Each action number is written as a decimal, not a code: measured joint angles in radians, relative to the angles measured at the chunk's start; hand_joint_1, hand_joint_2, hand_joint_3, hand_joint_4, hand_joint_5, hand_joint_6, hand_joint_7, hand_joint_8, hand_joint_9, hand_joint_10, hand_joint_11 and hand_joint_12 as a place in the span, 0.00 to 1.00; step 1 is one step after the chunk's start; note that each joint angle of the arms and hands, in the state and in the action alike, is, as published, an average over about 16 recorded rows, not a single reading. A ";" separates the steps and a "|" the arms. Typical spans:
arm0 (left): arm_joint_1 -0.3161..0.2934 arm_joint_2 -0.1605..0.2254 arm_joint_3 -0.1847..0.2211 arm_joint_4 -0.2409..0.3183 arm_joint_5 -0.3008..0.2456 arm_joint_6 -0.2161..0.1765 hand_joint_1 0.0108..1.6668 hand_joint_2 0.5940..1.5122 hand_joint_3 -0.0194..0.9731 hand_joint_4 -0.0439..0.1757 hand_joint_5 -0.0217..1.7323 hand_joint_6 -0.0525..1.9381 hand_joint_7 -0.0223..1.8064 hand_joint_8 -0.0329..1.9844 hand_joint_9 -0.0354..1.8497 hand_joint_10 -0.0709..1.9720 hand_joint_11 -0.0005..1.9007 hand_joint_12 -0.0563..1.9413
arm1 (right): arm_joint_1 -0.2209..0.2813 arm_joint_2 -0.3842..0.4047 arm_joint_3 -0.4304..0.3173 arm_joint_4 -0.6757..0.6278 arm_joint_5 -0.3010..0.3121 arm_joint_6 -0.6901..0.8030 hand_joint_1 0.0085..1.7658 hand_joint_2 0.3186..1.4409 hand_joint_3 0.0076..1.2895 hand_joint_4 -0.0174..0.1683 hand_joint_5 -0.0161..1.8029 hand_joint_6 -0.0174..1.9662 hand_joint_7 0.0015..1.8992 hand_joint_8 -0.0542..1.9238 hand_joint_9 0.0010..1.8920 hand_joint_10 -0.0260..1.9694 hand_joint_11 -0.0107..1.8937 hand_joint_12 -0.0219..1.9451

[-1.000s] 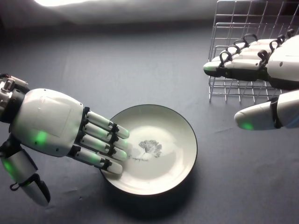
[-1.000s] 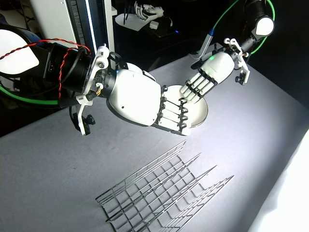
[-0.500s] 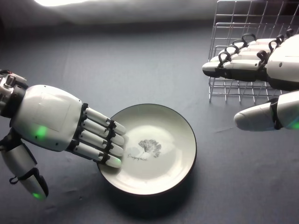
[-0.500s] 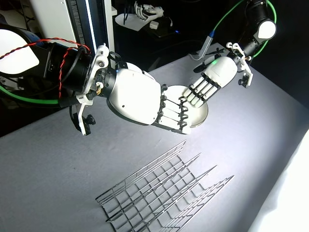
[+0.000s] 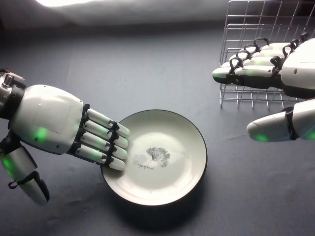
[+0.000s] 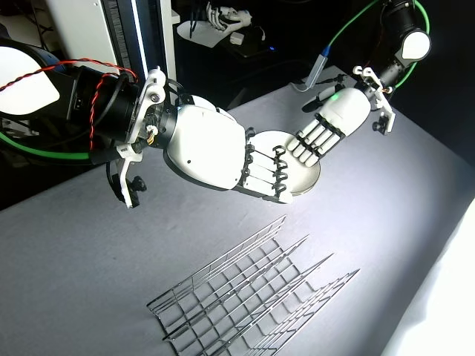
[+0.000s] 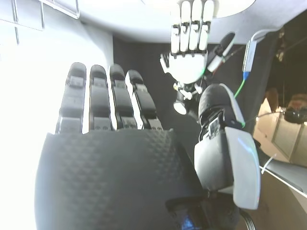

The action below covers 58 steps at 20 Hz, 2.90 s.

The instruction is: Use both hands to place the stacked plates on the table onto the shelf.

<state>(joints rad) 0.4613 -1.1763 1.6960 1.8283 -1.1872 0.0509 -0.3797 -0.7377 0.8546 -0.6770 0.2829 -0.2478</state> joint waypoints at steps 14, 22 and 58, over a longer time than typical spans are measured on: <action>0.034 0.002 -0.012 0.005 0.003 0.040 0.00 0.53 0.03 0.16 0.01 0.02 0.02 0.01 0.03 0.03 0.01 0.03 | -0.015 0.001 0.000 -0.012 0.021 0.000 0.01 0.83 0.01 0.08 0.02 0.01 0.01 0.04 0.01 0.01 0.02 0.01; 0.050 0.007 -0.057 0.003 0.015 0.058 0.00 0.53 0.03 0.16 0.01 0.01 0.02 0.01 0.03 0.03 0.01 0.03 | -0.029 0.001 0.001 -0.014 0.040 0.000 0.01 0.83 0.01 0.08 0.02 0.01 0.01 0.04 0.01 0.01 0.02 0.01; 0.009 -0.045 0.053 0.083 -0.004 -0.072 0.00 0.52 0.03 0.18 0.01 0.00 0.01 0.01 0.02 0.03 0.01 0.02 | -0.035 0.001 0.006 -0.028 0.057 -0.001 0.01 0.83 0.01 0.08 0.02 0.01 0.01 0.04 0.01 0.01 0.02 0.01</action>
<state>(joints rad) 0.4706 -1.2209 1.7488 1.9117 -1.1910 -0.0216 -0.4147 -0.7368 0.8611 -0.7053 0.3397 -0.2485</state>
